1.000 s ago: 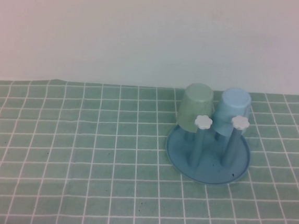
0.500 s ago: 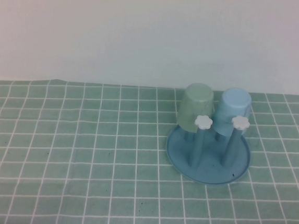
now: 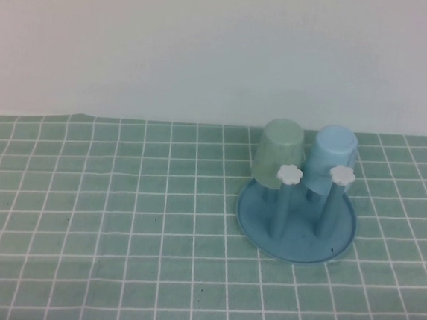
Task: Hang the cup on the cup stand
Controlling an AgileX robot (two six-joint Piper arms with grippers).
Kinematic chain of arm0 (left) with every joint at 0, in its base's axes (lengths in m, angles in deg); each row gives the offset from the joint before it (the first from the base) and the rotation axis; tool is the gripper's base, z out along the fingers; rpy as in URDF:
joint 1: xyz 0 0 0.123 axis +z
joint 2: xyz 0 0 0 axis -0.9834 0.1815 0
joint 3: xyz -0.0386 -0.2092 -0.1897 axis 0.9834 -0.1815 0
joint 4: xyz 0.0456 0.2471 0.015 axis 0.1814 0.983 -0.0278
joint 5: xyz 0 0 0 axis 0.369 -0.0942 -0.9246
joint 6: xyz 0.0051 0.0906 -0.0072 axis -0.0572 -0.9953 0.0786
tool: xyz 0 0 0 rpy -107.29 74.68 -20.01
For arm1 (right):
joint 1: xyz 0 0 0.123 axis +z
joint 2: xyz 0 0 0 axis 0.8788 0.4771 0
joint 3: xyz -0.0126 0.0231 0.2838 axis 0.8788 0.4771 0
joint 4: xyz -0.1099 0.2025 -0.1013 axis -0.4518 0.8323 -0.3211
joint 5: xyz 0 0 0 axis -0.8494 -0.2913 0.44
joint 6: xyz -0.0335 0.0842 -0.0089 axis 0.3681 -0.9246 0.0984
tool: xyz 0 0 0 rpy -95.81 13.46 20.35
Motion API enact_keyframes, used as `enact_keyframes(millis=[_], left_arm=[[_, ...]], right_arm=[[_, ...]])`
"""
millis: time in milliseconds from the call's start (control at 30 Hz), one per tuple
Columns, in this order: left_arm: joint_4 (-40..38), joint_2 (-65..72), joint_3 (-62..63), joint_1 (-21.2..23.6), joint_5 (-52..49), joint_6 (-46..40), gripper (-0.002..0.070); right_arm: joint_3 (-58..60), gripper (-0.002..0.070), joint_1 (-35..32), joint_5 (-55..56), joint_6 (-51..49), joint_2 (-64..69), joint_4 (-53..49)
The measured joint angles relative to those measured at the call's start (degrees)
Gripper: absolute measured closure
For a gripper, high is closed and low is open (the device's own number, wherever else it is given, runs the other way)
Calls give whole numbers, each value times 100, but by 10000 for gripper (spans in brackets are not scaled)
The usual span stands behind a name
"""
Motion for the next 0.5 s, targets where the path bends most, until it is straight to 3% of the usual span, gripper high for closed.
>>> enact_keyframes(millis=[167, 500], left_arm=[[0, 10, 0, 0, 16, 0, 676], [0, 10, 0, 0, 5, 0, 676]], right_arm=[[-10, 678, -430, -87, 8, -57, -65], [-10, 678, -483, -101, 8, -57, 27]])
